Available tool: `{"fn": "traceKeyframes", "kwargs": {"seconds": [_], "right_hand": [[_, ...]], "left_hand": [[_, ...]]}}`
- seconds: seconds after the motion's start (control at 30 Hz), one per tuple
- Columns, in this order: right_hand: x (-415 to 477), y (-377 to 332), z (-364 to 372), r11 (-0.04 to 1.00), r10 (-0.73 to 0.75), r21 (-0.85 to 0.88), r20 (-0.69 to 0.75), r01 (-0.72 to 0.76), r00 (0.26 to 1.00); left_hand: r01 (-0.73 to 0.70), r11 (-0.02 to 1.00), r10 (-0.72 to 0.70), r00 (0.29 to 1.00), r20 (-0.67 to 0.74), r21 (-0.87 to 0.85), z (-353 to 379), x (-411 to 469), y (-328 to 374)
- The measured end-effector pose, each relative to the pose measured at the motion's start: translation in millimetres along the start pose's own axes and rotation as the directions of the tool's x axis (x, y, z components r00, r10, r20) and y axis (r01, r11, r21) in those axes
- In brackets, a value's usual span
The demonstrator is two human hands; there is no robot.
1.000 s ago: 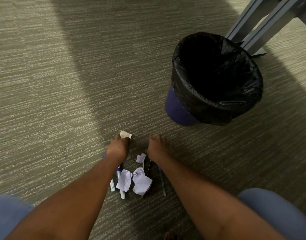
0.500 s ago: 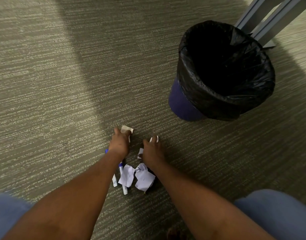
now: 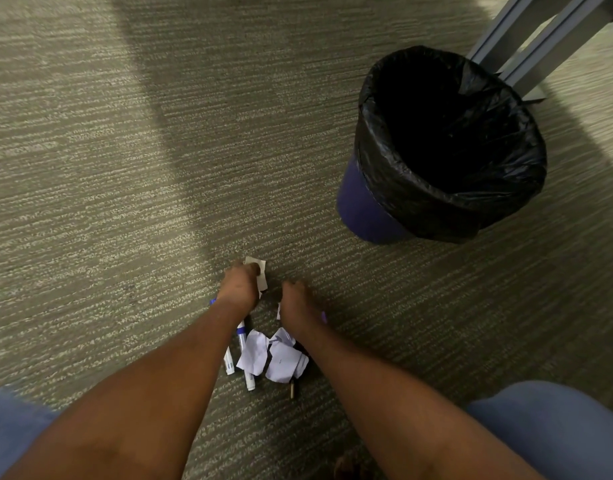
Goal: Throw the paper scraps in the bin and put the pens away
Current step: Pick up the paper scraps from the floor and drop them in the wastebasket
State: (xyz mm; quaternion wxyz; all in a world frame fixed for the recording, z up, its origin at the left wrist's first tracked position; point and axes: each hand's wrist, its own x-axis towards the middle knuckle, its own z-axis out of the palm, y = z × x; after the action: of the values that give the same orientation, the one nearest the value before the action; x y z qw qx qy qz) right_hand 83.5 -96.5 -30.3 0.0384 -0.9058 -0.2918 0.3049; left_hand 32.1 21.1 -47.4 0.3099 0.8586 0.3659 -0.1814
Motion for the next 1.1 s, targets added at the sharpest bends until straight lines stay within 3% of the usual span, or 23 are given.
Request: {"fn": "traceKeyframes", "kwargs": {"seconds": [0.3,0.6,0.73,0.8,0.9,1.03,1.1], "right_hand": [[-0.1,-3.5,-22.9,0.984,0.050,0.171,-0.040,-0.043,0.998],[3.3,0.1,-45.9,0.975,0.118,0.196,-0.070,-0.103,0.990],[2.4,1.5,-57.9,0.975,0.135,0.192,-0.099,-0.114,0.986],[2.4,0.1,-66.1,0.971,0.139,0.211,-0.119,-0.112,0.983],[4.9,-3.9,-79.5,0.961,0.150,0.256,-0.151,-0.108,0.977],[10.8,-11.9,-99.6,0.970,0.151,0.214,-0.163,-0.114,0.975],[13.4,-15.0,-111.7,0.973,0.162,0.187,-0.136,-0.135,0.977]], "left_hand": [[0.049,0.992,-0.043,0.998,-0.054,0.112,-2.8,-0.8,2.0],[0.098,0.961,-0.114,0.992,-0.049,-0.259,-6.9,-3.4,6.0],[0.143,0.956,-0.159,0.986,-0.045,-0.254,-20.2,-4.0,16.2],[0.153,0.972,-0.156,0.988,-0.001,-0.180,-36.2,-2.9,27.1],[0.104,0.984,-0.116,0.990,0.077,0.144,-67.8,-0.5,48.4],[-0.003,0.863,-0.089,0.983,0.159,0.504,-106.6,1.9,74.1],[-0.048,0.810,-0.089,0.975,0.203,0.585,-117.1,2.9,83.6]]}}
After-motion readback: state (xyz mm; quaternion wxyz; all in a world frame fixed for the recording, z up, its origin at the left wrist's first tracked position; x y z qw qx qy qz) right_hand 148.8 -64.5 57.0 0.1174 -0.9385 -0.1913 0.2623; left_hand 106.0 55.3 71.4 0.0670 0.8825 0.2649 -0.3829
